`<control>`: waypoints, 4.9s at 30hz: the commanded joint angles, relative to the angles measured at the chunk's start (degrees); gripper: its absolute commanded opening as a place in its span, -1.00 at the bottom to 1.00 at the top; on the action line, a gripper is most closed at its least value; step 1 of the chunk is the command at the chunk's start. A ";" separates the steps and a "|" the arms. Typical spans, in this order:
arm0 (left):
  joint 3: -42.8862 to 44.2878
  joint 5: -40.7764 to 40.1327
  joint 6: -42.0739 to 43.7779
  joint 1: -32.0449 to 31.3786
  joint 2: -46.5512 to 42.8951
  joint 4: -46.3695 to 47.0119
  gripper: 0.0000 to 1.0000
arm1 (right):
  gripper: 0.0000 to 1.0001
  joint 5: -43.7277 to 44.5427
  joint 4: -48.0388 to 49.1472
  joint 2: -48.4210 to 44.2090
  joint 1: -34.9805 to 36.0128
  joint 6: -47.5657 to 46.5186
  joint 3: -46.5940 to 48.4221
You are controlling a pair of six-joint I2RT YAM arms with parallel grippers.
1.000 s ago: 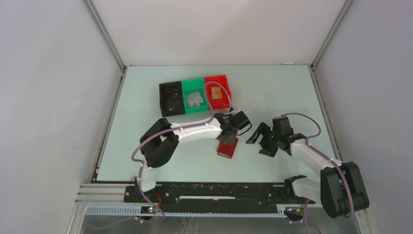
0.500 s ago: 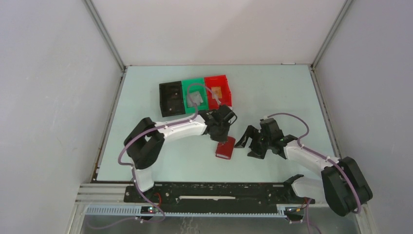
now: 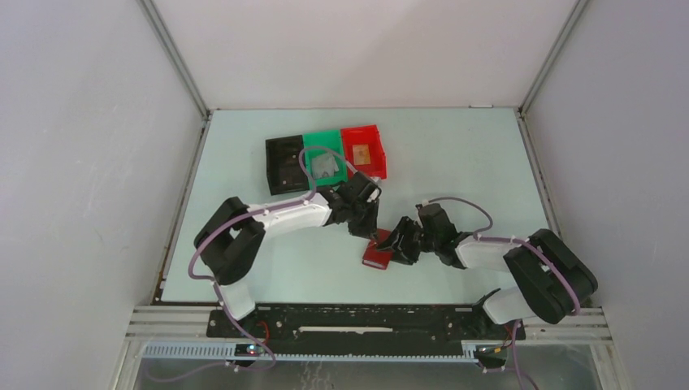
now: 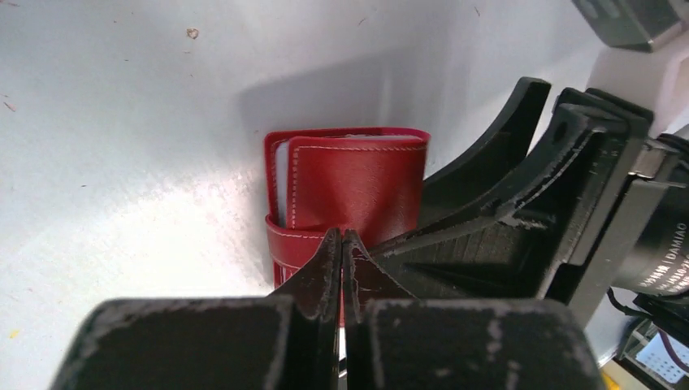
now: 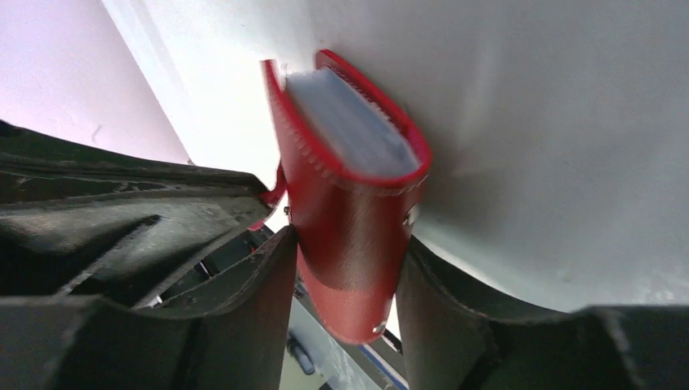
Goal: Take the credit cards out of the card holder
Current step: Open the card holder at the center of the board, then remove the credit card from the card holder.
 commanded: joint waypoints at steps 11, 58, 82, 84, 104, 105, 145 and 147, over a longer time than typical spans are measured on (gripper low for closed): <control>-4.91 3.04 -2.92 4.26 -7.33 5.99 -1.00 | -0.83 2.00 -11.47 -5.83 -9.64 -8.22 -1.87; -13.93 7.08 -0.30 9.09 -16.61 7.26 -1.00 | -0.63 28.53 -38.44 -17.23 0.41 -15.87 12.72; -11.70 -3.76 5.42 11.28 -9.14 -0.87 -0.36 | -0.69 21.08 -30.83 -9.90 2.78 -15.28 12.72; -11.14 -4.27 5.74 11.27 -10.18 -1.79 -0.33 | -0.67 20.67 -30.03 -9.95 3.37 -14.75 12.72; -9.00 -2.18 2.37 11.14 -24.01 -2.41 0.17 | -0.51 17.07 -23.25 7.20 7.79 -14.70 19.69; -8.74 -1.75 2.09 11.05 -24.02 -2.43 0.17 | -0.51 17.31 -23.89 7.01 7.72 -14.84 19.81; -3.77 16.11 -6.07 3.17 -9.73 15.62 0.43 | -0.21 10.36 -22.65 -7.67 -4.29 -16.44 7.63; -4.12 15.96 -5.84 3.24 -9.97 15.38 0.43 | -0.21 10.73 -23.04 -8.49 -3.98 -16.43 7.63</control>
